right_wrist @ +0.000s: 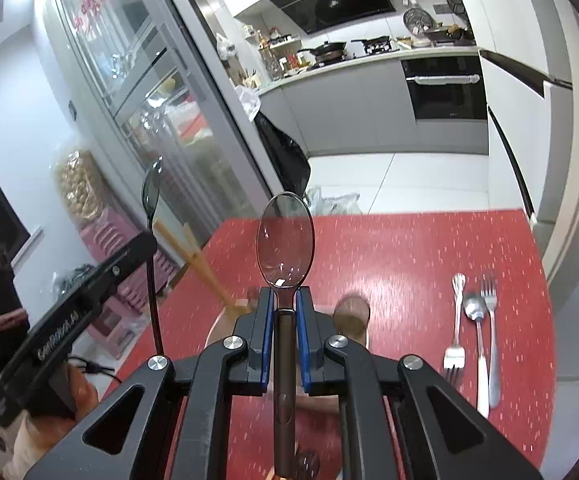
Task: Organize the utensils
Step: 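Lift both held dark spoons up over the caddy with both tools, then open both tools to drop the dark spoons into the caddy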
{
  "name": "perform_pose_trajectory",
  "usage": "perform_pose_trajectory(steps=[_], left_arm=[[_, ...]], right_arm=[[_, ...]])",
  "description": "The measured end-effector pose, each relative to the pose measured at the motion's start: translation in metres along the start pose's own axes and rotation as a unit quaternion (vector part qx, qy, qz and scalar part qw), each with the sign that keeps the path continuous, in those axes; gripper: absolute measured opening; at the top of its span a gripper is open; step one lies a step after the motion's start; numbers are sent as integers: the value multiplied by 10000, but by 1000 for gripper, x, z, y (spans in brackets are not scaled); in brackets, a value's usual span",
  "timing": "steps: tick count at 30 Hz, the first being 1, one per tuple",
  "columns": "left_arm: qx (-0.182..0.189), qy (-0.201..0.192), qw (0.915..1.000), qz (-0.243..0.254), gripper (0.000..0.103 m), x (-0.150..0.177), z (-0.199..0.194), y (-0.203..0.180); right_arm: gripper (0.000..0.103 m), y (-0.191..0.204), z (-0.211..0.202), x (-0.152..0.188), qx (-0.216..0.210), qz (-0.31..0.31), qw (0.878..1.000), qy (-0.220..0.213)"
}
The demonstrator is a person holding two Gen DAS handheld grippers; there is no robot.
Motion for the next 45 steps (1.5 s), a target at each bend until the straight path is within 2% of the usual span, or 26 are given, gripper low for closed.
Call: perform_pose_trajectory(steps=[8, 12, 20, 29, 45], left_arm=[[-276, -172, 9994, 131, 35, 4, 35, 9], [-442, -243, 9985, 215, 35, 13, 43, 13], [-759, -495, 9943, 560, 35, 36, 48, 18], [-947, -421, 9905, 901, 35, 60, 44, 15], [-1010, -52, 9903, 957, 35, 82, 39, 20]], right_arm=[[12, -7, 34, -28, 286, -85, 9982, -524], [12, -8, 47, -27, 450, -173, 9959, -763], [12, -10, 58, -13, 503, -475, 9917, -1088], [12, -15, 58, 9, 423, -667, 9905, -1122], [12, -22, 45, 29, 330, -483, 9950, -809]])
Point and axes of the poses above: each gripper's, at about its wrist camera, not at the fingertips, and z roughly the way its jaws point, y to its left, x to its underside, the point moved 10 cm from there along z, roughly the way its jaws point, and after that the axes turned 7 degrees about x, right-handed, at the moved point
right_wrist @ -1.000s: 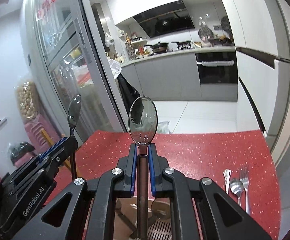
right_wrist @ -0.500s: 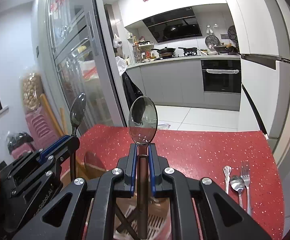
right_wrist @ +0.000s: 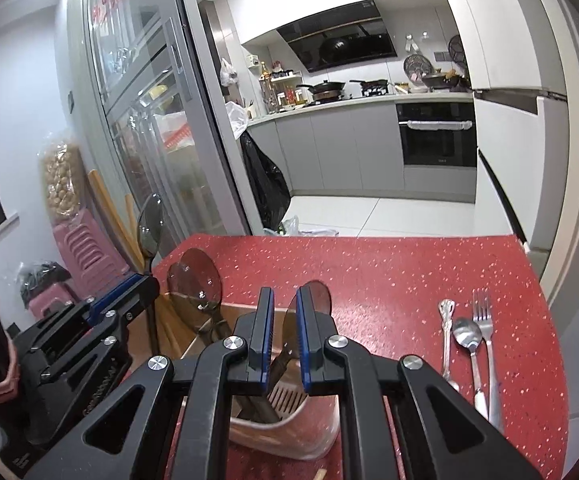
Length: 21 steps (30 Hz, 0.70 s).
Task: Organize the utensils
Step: 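Open both tools to drop the dark spoons into the caddy, then withdraw both open tools from the caddy back over the remaining utensils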
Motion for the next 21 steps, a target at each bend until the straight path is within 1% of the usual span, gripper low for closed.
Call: perform_pose_trajectory(steps=[4, 10, 21], left_arm=[[18, 74, 10000, 3, 35, 2, -2, 1], [56, 144, 9999, 29, 35, 2, -9, 1], [-42, 224, 9997, 38, 36, 2, -13, 3]], right_arm=[[12, 5, -7, 11, -117, -75, 9998, 159], [12, 9, -13, 26, -110, -139, 9994, 303], [12, 3, -19, 20, -109, 38, 9994, 324]])
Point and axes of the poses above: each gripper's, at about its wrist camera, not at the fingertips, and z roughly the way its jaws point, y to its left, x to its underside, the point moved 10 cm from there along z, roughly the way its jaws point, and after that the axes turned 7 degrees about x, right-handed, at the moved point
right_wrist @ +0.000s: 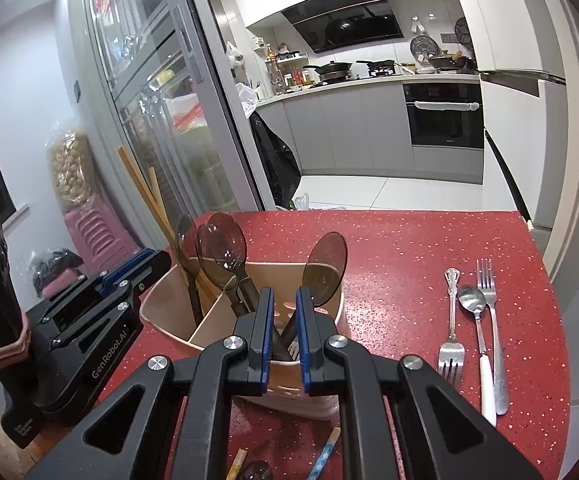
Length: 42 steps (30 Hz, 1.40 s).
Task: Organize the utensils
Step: 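Withdraw both open tools from the caddy back over the remaining utensils, then grasp the blue-patterned chopstick with the right tool while the left tool grasps a wooden chopstick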
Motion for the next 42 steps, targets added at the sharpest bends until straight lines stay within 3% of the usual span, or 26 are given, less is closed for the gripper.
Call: perform_pose_trajectory(steps=[3, 4, 5, 7, 9, 10, 11, 13, 15, 17, 18, 22, 29, 33, 36, 42], left_arm=[[-1, -21, 10000, -45, 38, -3, -5, 2], [-3, -30, 10000, -71, 76, -4, -7, 3], [-65, -62, 9999, -120, 103, -5, -12, 5], [-189, -303, 9993, -134, 103, -11, -26, 9], [-148, -253, 9996, -50, 103, -12, -35, 7], [-142, -230, 9996, -30, 103, -11, -38, 7], [-158, -186, 9997, -7, 103, -10, -41, 7], [-214, -44, 9998, -45, 103, -6, -47, 11], [-202, 133, 9996, -157, 103, -1, -48, 14], [-129, 413, 9985, -322, 103, 10, -49, 18], [-78, 509, 9979, -385, 103, 15, -49, 19], [113, 1065, 9926, -574, 103, 45, -52, 20], [67, 1658, 9857, -303, 103, 94, -62, 12], [121, 2140, 9760, -384, 103, 130, -62, 8], [369, 2501, 9669, -348, 103, 153, -63, -5], [535, 2858, 9565, -234, 103, 177, -66, -21]], right_arm=[[12, -1, -7, -2, 4, 13, 10000, -25], [12, -1, -8, -3, 5, 6, 10000, -25], [13, 0, -12, -4, -10, 8, 10000, -21], [13, 0, -18, -2, -41, 21, 10000, -9], [15, 2, -25, -3, -89, 41, 10000, -18], [26, 4, -28, -2, -99, 34, 9999, -12], [43, 5, -32, -2, -108, 33, 9999, -6], [58, 8, -40, -2, -141, 46, 9999, -52], [62, 11, -48, 0, -148, 29, 9999, -59], [79, 14, -52, 5, -225, 61, 9997, 88], [82, 14, -53, 8, -255, 101, 9995, 166], [82, 10, -56, 22, -203, 300, 9982, 482], [82, -10, -51, 64, 221, 599, 9905, 1215], [82, -19, -44, 95, 404, 696, 9817, 1724], [82, -25, -37, 116, 487, 790, 9736, 2086], [82, -35, -25, 138, 631, 892, 9606, 2554]])
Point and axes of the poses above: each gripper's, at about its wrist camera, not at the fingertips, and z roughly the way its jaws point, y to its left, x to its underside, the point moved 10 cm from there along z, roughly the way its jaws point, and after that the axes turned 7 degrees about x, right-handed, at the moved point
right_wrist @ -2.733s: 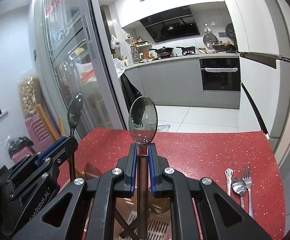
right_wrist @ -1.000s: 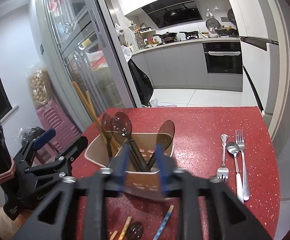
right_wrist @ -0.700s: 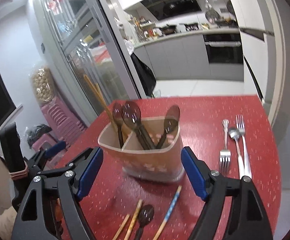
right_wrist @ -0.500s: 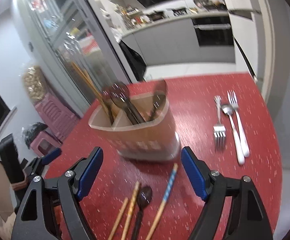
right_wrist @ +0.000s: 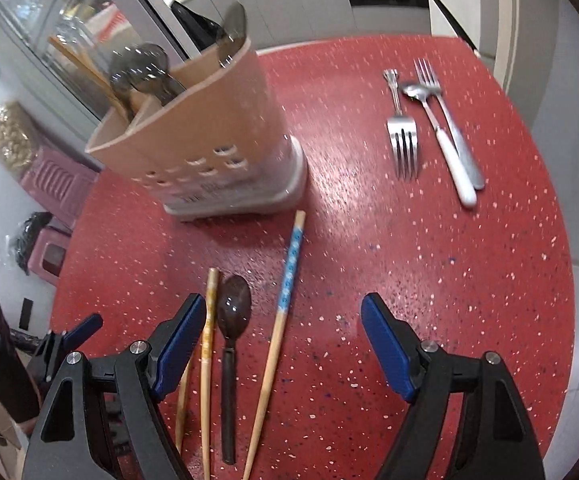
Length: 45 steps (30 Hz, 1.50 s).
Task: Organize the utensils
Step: 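Grasp the blue-patterned chopstick with the right tool while the left tool grasps a wooden chopstick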
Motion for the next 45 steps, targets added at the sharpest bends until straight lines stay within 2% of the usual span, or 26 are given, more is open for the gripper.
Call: perform_pose_trajectory(steps=[4, 17, 25, 31, 35, 41, 45], left_arm=[[70, 205, 9997, -102, 103, 9, 6, 1], [70, 431, 9990, -21, 103, 28, 17, -12], [77, 519, 9986, 25, 103, 29, 23, -19], [228, 577, 9979, 157, 103, 26, 22, -28], [318, 680, 9967, 300, 89, 26, 17, -38], [397, 982, 9932, 488, 84, 24, 19, -54], [441, 1214, 9891, 700, 74, 20, 20, -66]], right_arm=[[77, 0, 10, 1, 76, -59, 9998, 148], [64, 17, 36, 0, 498, -364, 9972, 412], [48, 27, 55, 0, 723, -551, 9941, 595], [43, 34, 61, 2, 879, -727, 9917, 601], [32, 33, 62, 1, 903, -730, 9913, 613], [14, 23, 59, 2, 965, -894, 9893, 636], [9, 23, 59, 3, 919, -896, 9898, 620]])
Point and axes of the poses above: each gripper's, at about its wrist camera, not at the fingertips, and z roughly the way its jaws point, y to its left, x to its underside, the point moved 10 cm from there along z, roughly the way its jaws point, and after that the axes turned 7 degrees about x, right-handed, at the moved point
